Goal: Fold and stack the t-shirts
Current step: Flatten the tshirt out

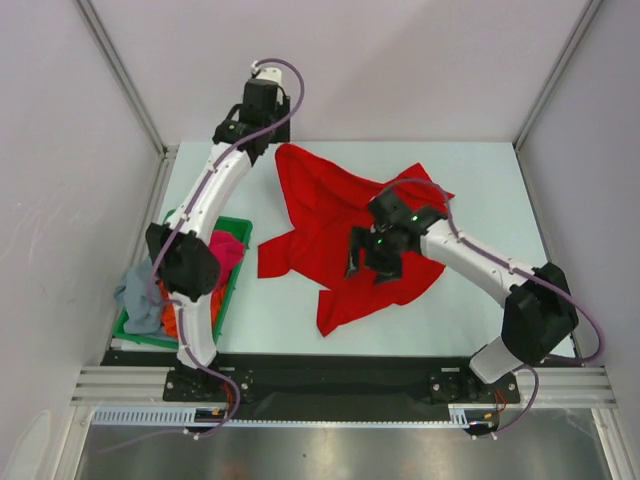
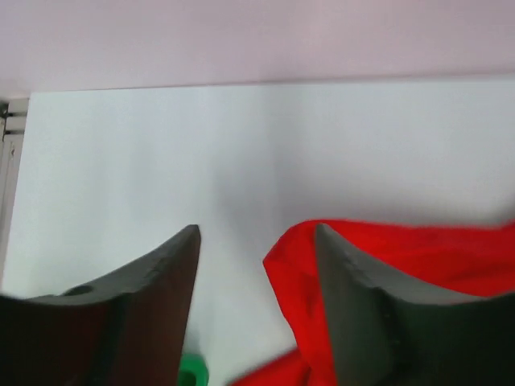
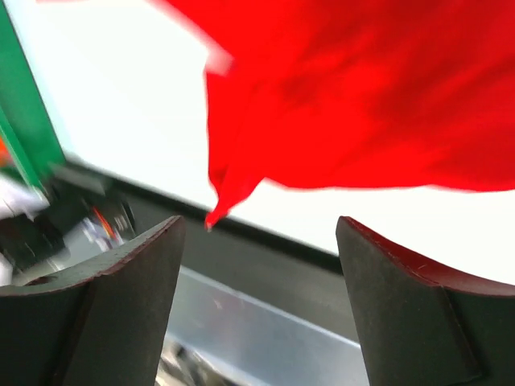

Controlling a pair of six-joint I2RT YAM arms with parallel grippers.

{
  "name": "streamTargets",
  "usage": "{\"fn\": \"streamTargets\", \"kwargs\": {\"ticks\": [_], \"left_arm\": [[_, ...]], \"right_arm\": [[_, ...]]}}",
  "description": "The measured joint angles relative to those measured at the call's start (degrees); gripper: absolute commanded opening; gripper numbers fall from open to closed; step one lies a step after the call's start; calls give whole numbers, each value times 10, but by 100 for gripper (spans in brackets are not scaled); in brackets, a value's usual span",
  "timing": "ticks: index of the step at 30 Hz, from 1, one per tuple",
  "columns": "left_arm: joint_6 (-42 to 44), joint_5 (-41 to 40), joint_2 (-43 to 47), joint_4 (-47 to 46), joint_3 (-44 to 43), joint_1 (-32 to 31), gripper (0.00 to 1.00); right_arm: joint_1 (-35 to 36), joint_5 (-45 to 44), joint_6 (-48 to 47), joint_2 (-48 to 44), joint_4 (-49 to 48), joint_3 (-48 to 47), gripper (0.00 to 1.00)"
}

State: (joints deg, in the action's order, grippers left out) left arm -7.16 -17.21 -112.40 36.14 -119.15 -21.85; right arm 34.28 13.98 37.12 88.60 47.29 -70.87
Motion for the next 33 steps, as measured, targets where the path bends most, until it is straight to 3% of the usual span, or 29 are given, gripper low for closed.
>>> {"fn": "streamTargets", "kwargs": {"ticks": [3,8,10,13,16,17,19,23,29,33], "left_arm": [[6,-24,-51,10,-70,27,94],[-9,-39,-5,37,-43,21,91],[-24,-36,67,43,32,7,88],[-50,-27,203,39,173,-20,86],[-81,-18,352,45,301,-57,82],[-93,-15,391,54,329,-68,81],[-111,-14,454,64,375,-81,79],[-130,-14,517,99,427,-89,74],[-132,20,534,127,460,-92,73],[-132,38,539,138,477,-93,73]], "right_arm": [[72,7,17,8,-5,14,84],[129,5,47,56,-10,17,82],[143,-2,55,86,-12,16,81],[158,-12,62,135,-16,15,70],[162,-20,64,170,-17,9,55],[162,-25,64,178,-18,5,25],[159,-31,60,183,-18,2,0],[147,-45,59,157,7,2,0],[90,-79,31,-58,134,16,0],[60,-124,4,-125,239,-43,5]]}}
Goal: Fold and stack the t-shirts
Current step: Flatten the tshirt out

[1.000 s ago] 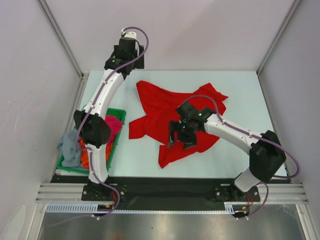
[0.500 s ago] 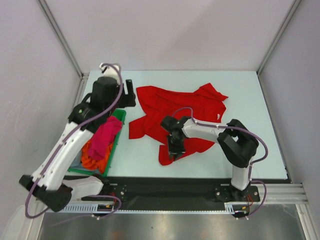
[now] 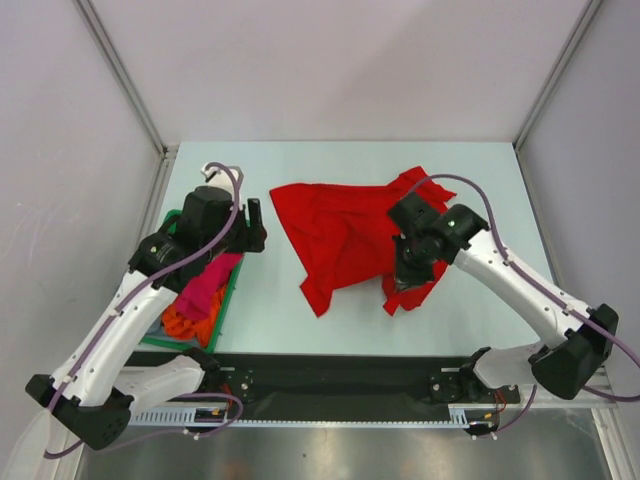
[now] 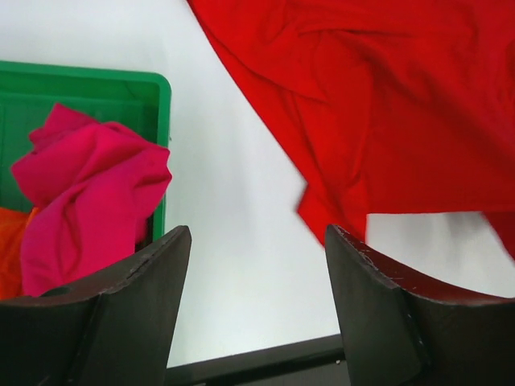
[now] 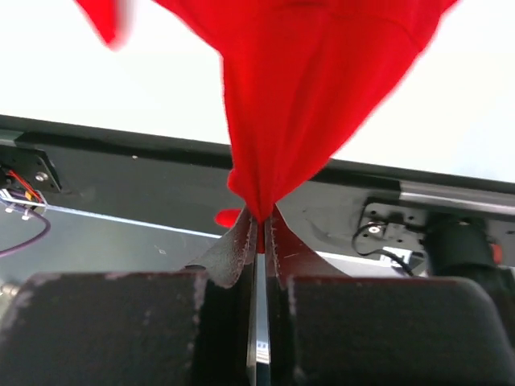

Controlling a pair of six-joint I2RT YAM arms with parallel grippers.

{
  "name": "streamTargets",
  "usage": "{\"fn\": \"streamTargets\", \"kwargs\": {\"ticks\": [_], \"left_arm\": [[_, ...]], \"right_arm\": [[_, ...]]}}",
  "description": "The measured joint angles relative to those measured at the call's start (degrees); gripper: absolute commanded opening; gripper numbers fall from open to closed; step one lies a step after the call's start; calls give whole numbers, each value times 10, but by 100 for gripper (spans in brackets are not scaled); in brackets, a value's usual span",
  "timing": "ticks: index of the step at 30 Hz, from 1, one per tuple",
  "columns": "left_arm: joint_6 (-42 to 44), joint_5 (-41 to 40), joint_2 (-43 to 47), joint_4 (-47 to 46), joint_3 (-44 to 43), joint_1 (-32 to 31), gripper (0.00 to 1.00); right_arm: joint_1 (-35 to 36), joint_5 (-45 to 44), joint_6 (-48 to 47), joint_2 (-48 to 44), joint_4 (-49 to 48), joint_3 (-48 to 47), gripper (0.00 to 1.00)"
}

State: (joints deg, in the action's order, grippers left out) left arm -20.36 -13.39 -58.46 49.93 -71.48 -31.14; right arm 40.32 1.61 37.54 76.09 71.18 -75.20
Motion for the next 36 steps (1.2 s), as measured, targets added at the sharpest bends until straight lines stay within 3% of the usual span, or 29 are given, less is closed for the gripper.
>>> {"fn": "streamTargets", "kwargs": {"ticks": [3,6,8,10,12,14,16,21,25,28,36], "left_arm": [[0,7,0,9,3,0,73],[0,16,-3,15,3,0,73],[0,19,-9,23,-1,0,72],[0,20,-20,33,-8,-1,72],[0,21,-28,39,-11,-1,72],[-2,32,-32,38,-3,-2,68],[-10,52,-31,24,24,-10,67],[-58,82,-50,-53,145,-113,67],[-80,69,-139,-107,184,-213,56],[-82,45,-218,-145,178,-261,47],[-87,4,-376,-155,111,-305,44]], "right_arm": [[-1,-13,-20,39,24,-65,9],[-1,6,-39,134,10,-122,19],[2,23,-56,245,-5,-193,44],[6,19,-75,364,-12,-296,62],[6,15,-92,436,-33,-362,67],[3,15,-103,451,-43,-370,69],[-11,18,-107,419,-50,-334,68],[-92,41,-102,195,-88,-84,66],[-172,56,-101,68,-86,30,66],[-191,66,-102,35,-85,72,66],[-221,83,-102,-2,-85,85,66]]}}
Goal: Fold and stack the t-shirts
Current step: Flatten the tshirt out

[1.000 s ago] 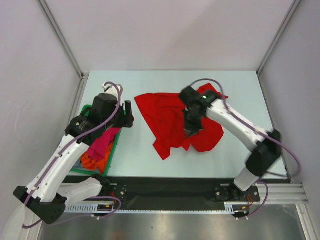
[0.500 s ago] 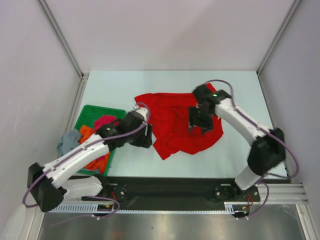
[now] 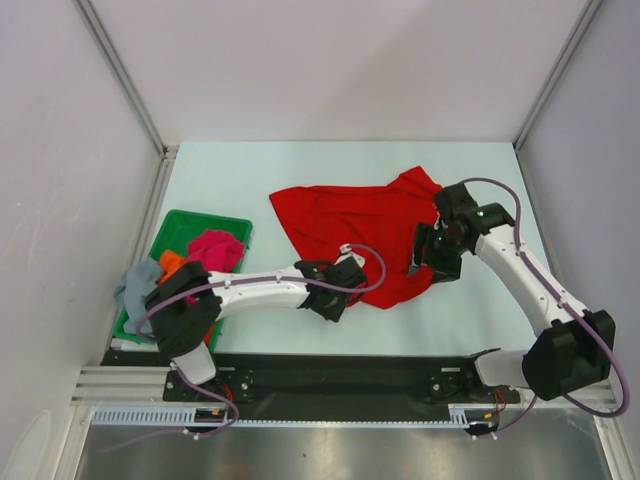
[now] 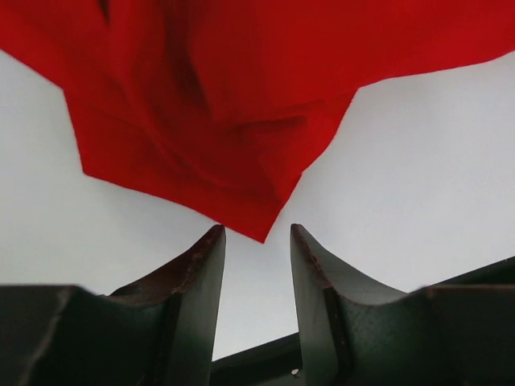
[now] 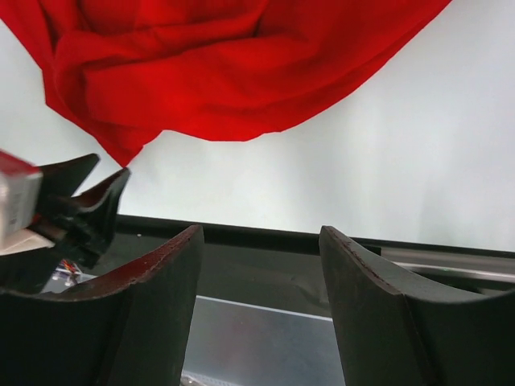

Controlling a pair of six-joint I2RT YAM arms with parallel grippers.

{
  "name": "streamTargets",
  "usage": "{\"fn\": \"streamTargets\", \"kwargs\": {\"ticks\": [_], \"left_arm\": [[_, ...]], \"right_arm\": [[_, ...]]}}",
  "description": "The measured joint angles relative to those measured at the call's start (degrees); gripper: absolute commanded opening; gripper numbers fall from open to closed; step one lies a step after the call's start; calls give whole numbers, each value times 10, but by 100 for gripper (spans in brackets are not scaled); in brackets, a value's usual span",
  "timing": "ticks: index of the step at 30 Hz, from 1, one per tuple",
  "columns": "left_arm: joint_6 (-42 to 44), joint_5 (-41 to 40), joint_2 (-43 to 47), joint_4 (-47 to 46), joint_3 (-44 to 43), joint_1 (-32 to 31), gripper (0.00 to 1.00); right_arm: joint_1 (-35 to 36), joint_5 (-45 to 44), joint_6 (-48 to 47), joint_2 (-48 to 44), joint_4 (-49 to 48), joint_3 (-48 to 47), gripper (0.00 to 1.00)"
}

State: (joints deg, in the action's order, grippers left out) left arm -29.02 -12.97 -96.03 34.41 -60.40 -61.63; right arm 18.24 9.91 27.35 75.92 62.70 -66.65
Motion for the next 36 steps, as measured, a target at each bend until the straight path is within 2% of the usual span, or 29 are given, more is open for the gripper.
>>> {"fn": "streamTargets", "kwargs": {"ticks": [12,19,22,24,25,26,27,29,33,36], "left_arm": [[-20,-19,-36,4,-22,-22,47],[-25,-14,-41,-10,-5,-22,42],[-29,-14,-45,-17,-5,-22,37],[-31,-15,-43,-23,0,-22,27],[-31,-17,-43,-24,0,-22,19],[-30,-20,-43,-24,1,-22,3],[-31,-22,-43,-24,2,-21,0],[-29,-25,-40,-26,5,-18,0],[-29,-21,-22,-38,21,-15,0],[-31,-5,40,-34,53,-10,0]], "right_arm": [[-33,19,-5,-47,5,16,66],[-34,31,-5,-47,5,20,66],[-34,33,-5,-47,5,20,66],[-34,33,-5,-47,5,20,66],[-34,34,-5,-48,5,21,66],[-34,36,-5,-50,3,24,66],[-34,37,-4,-53,1,30,65],[-34,42,-3,-58,-8,50,66],[-24,67,17,-48,-45,110,77],[3,82,42,-10,-85,136,77]]}}
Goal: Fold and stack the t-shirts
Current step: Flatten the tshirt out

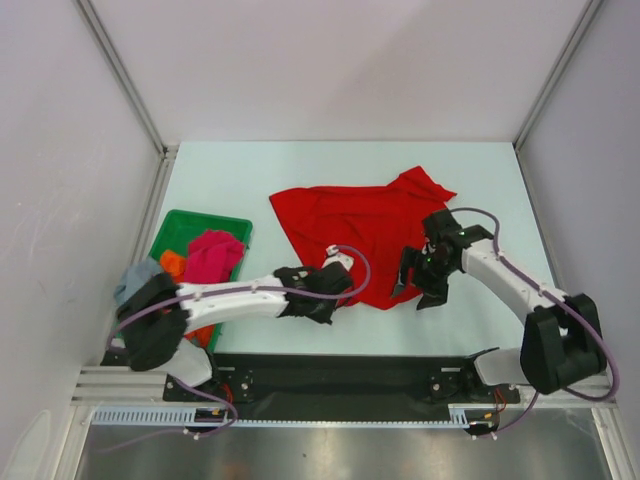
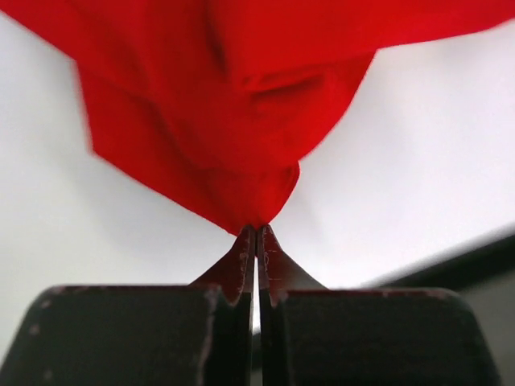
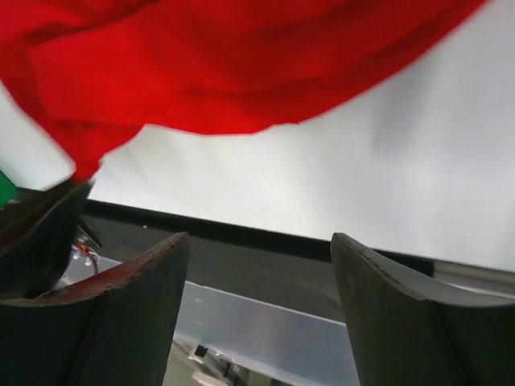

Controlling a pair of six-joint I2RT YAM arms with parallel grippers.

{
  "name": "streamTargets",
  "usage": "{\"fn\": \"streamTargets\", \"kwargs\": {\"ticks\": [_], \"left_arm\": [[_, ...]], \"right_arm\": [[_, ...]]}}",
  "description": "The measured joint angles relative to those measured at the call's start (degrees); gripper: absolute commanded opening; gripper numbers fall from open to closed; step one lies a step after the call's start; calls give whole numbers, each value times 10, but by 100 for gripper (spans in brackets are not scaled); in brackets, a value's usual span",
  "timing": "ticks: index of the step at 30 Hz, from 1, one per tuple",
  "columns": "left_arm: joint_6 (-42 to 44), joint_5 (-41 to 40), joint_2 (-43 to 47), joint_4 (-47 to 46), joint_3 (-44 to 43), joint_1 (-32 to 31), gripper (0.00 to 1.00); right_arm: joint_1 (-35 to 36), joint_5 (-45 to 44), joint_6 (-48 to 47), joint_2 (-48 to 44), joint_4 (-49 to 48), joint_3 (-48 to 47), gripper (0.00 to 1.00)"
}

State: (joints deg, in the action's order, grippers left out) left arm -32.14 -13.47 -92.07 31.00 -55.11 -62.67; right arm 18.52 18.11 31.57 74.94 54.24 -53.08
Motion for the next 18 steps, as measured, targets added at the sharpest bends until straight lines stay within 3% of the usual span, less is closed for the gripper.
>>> {"fn": "streamTargets", "kwargs": {"ticks": [6,8,11,18], "left_arm": [[-17,37,216,7,20,35,0],[-25,44,265,7,20,49,0],[-37,52,293,10,25,56,0],[-64,46,313,65,50,57,1]], "right_arm": [[23,11,70,67,-103,26,63],[26,7,100,82,-135,27,63],[39,-8,141,106,-181,28,63],[51,-46,209,171,-253,35,52]]}}
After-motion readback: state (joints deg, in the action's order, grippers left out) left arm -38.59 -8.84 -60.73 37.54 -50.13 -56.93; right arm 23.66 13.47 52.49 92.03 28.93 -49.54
